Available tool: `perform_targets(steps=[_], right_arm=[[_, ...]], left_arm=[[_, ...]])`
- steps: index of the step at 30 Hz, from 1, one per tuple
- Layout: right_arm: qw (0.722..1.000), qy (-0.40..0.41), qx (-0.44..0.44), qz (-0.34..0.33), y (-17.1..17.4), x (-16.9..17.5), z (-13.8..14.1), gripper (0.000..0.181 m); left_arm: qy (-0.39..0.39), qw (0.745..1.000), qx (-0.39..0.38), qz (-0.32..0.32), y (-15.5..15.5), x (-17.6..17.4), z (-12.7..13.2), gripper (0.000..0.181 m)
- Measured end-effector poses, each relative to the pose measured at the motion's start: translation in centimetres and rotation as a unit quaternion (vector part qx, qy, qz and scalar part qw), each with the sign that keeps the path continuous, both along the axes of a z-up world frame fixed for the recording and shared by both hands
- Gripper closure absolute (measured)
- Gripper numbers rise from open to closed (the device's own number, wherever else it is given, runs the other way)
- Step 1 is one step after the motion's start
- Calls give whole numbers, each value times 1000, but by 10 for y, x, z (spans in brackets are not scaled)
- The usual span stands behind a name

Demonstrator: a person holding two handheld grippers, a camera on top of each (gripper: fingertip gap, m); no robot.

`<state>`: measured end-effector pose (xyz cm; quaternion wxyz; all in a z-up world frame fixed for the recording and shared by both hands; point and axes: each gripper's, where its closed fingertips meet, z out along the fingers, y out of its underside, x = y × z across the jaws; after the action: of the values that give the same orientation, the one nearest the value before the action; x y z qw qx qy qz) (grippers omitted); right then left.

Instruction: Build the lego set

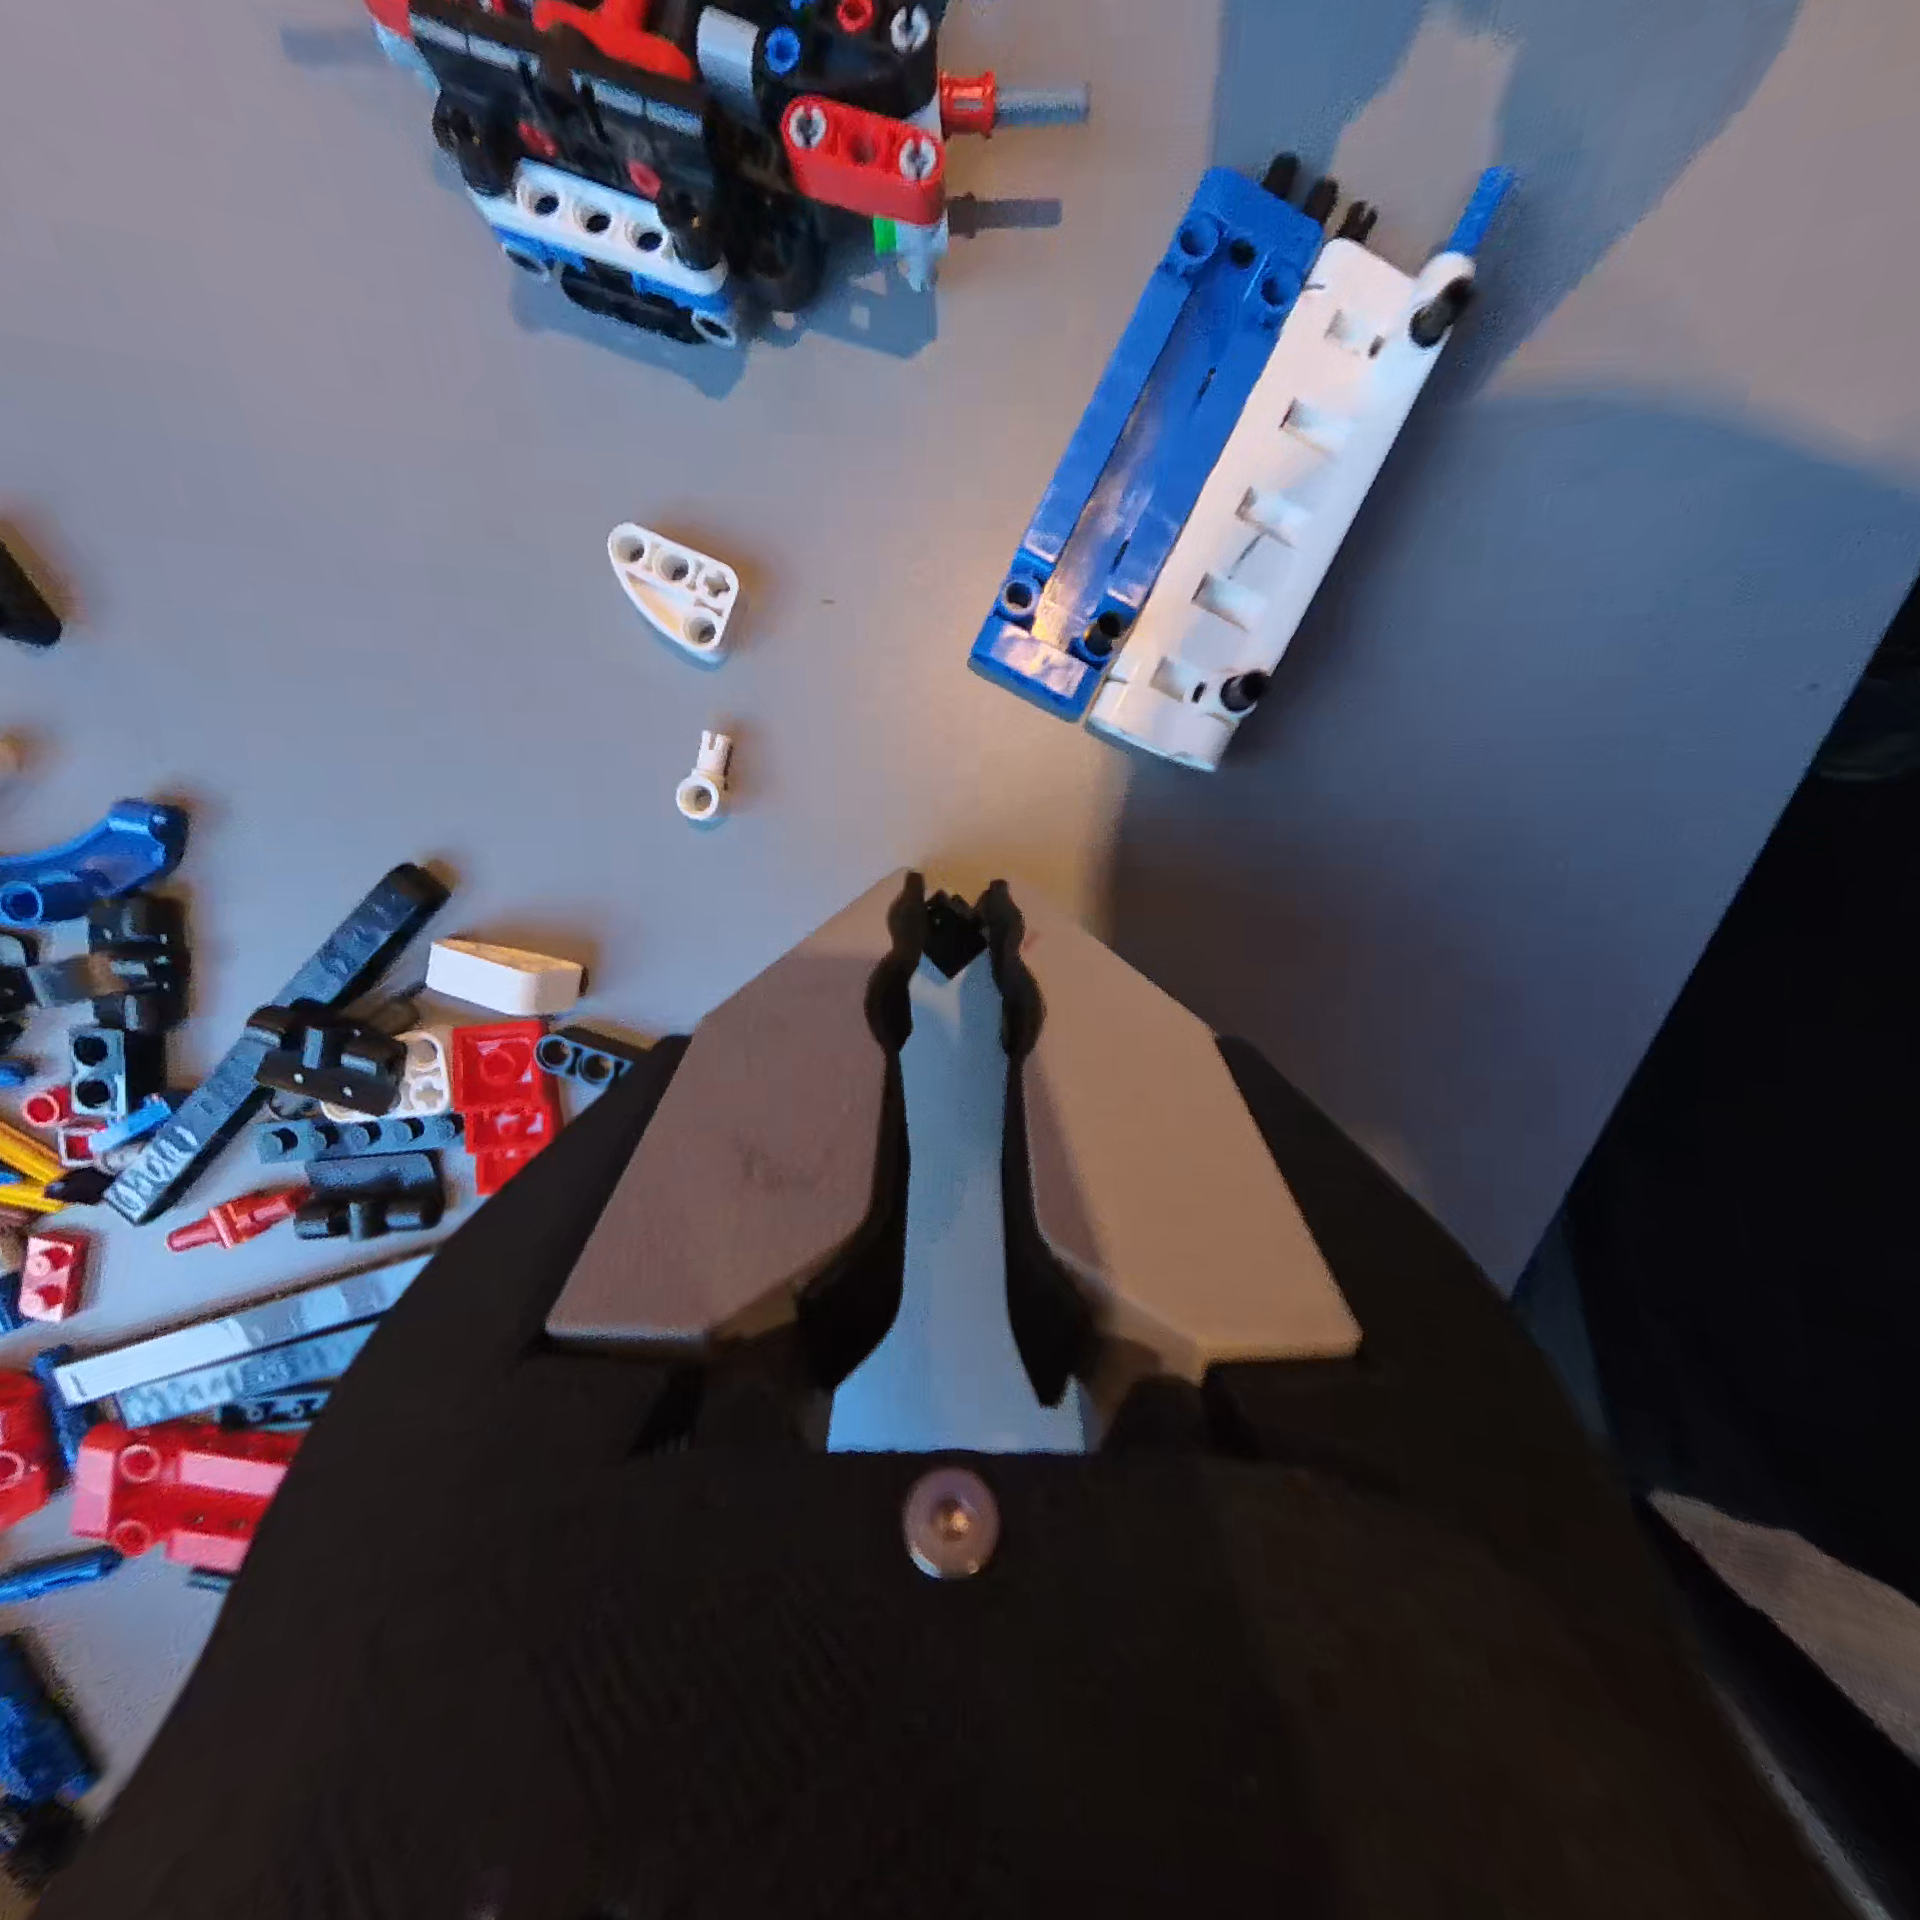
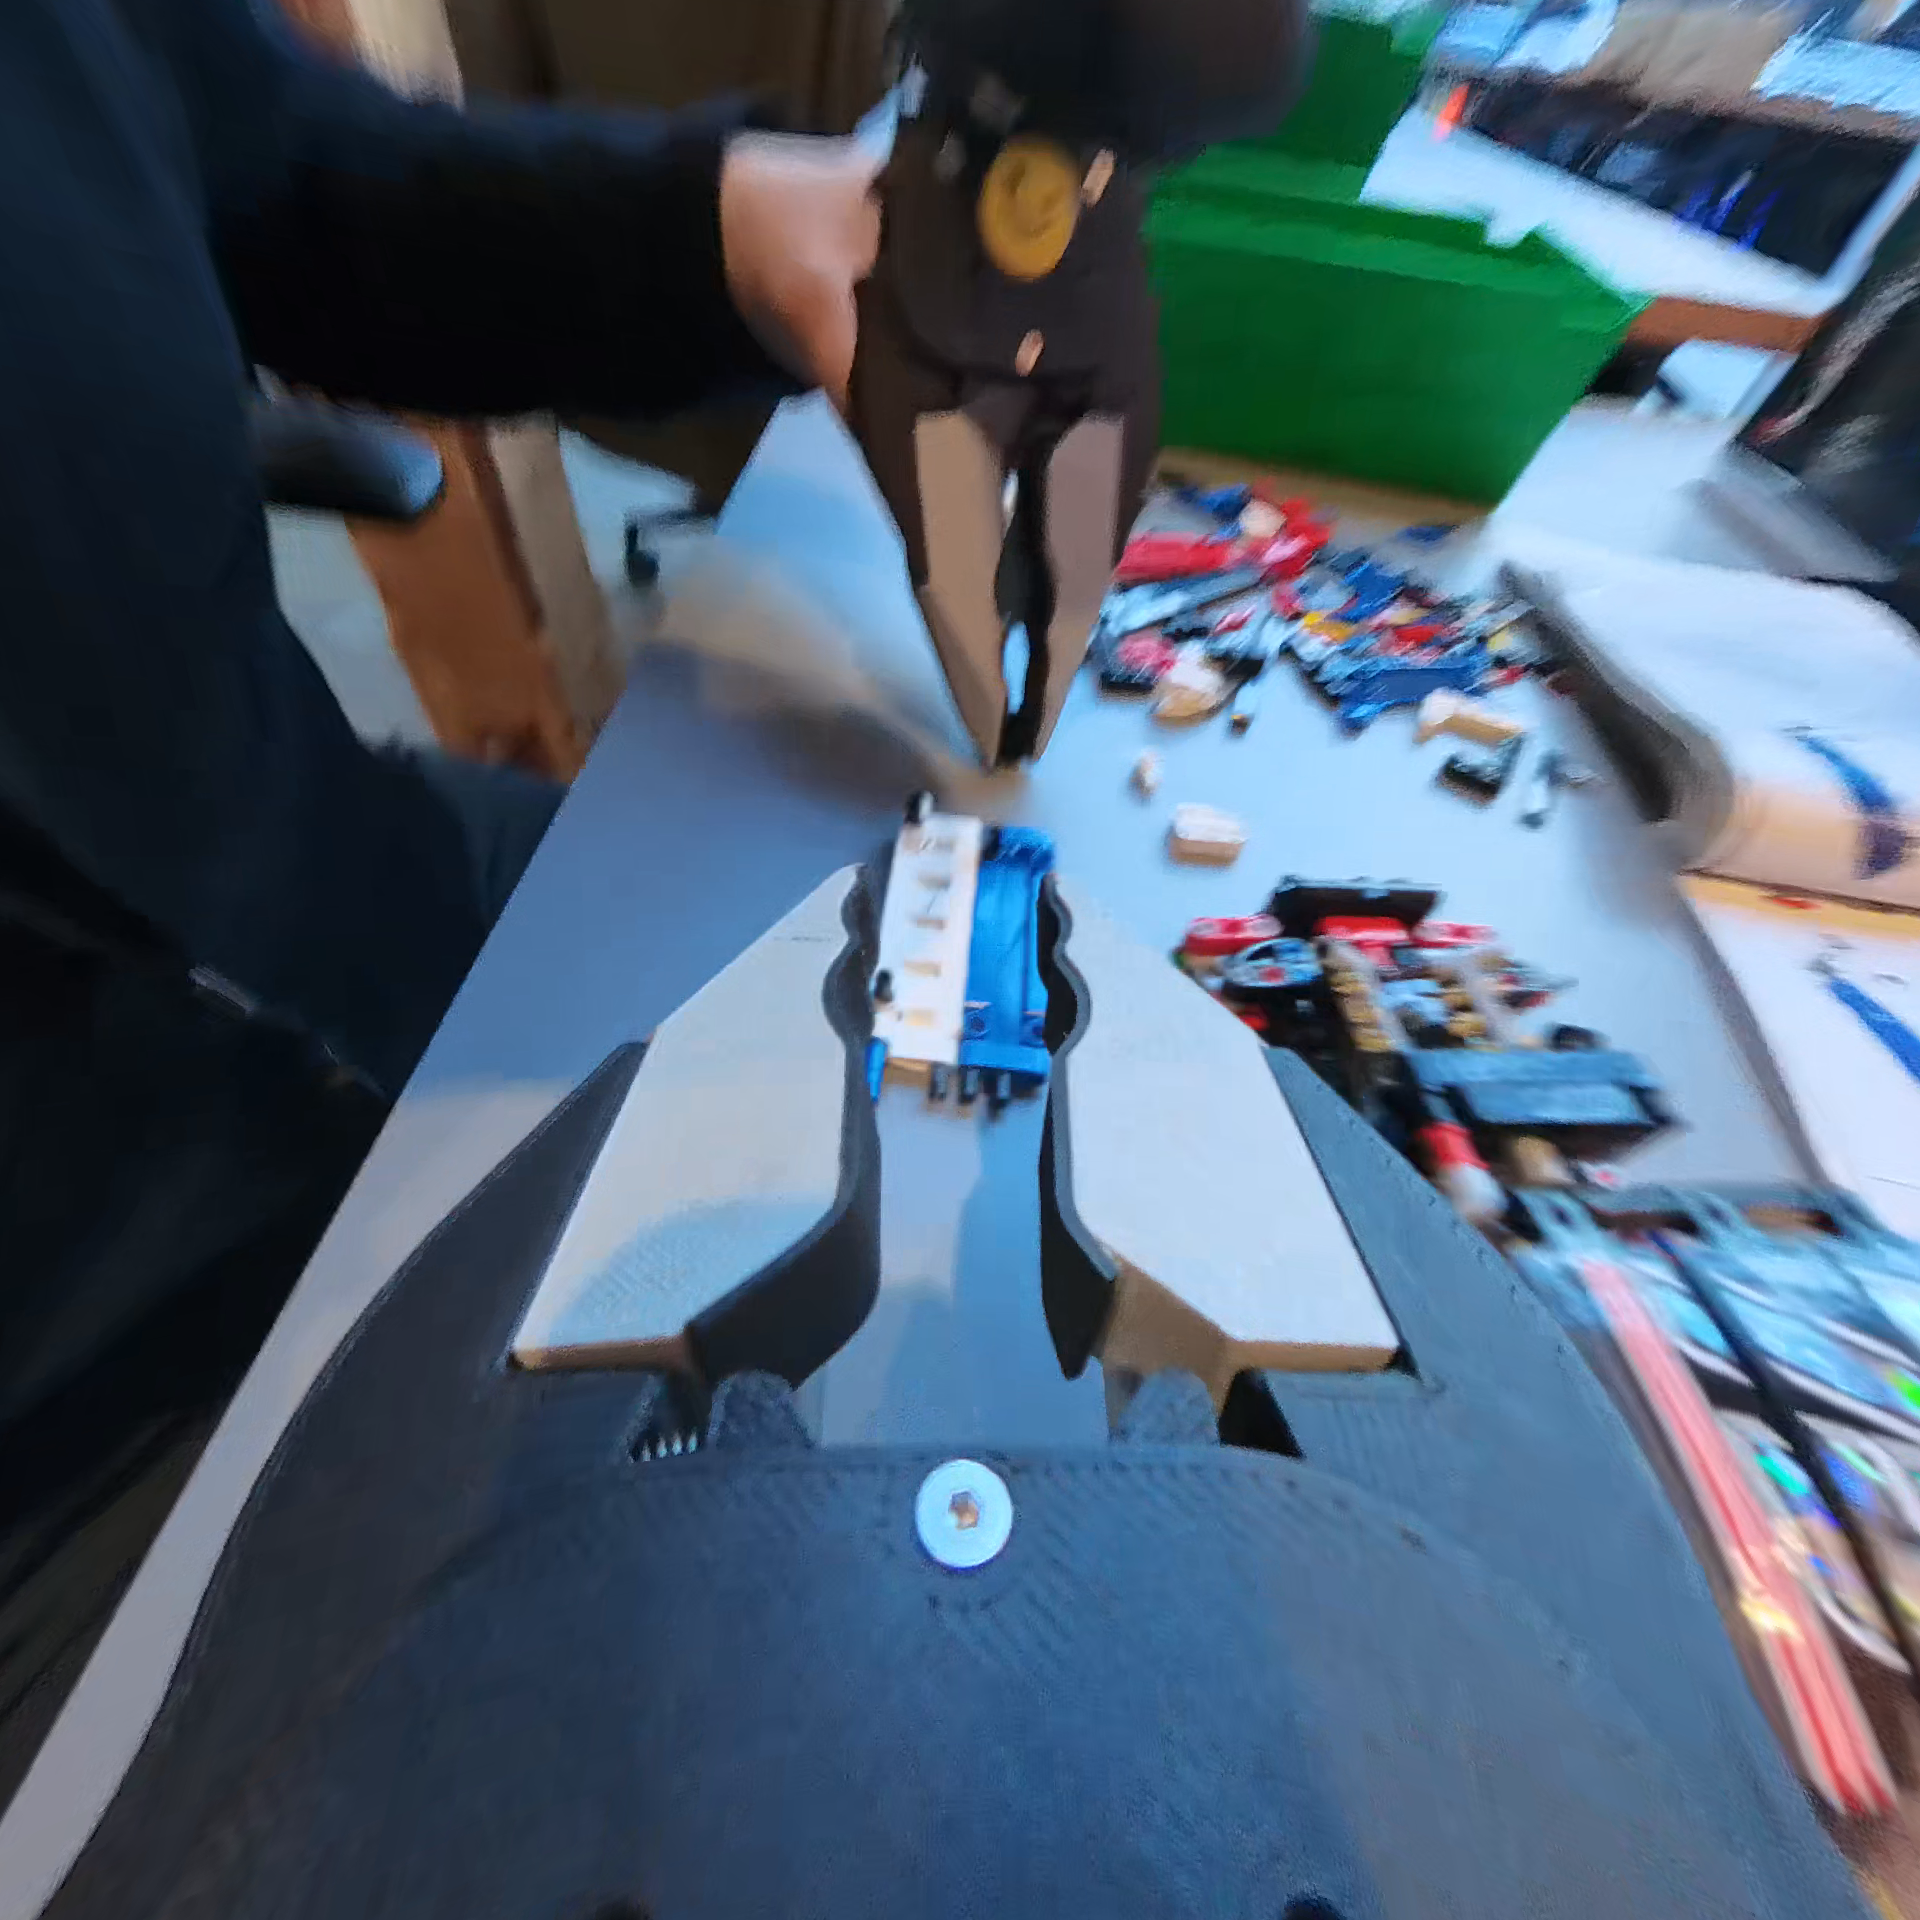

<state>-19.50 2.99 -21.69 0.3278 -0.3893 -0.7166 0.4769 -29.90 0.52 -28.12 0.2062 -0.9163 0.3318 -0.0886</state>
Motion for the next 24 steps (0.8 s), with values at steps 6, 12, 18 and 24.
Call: perform_targets(steps=[6, 12, 18, 24], right_arm=[[995, -66, 74, 7, -12, -8, -31, 156], [992, -97, 75, 22, -16, -3, -39, 164], [982, -123, 129, 71, -35, 7, -55, 166], [989, -72, 65, 112, -55, 12, -32, 167]], left_arm=[[-39, 999, 10, 37, 1, 2, 2, 152], [-24, 998, 18, 54, -5, -5, 6, 143], [-38, 997, 30, 62, -16, 3, 21, 143], [-12, 999, 40, 20, -16, 30, 12, 144]])
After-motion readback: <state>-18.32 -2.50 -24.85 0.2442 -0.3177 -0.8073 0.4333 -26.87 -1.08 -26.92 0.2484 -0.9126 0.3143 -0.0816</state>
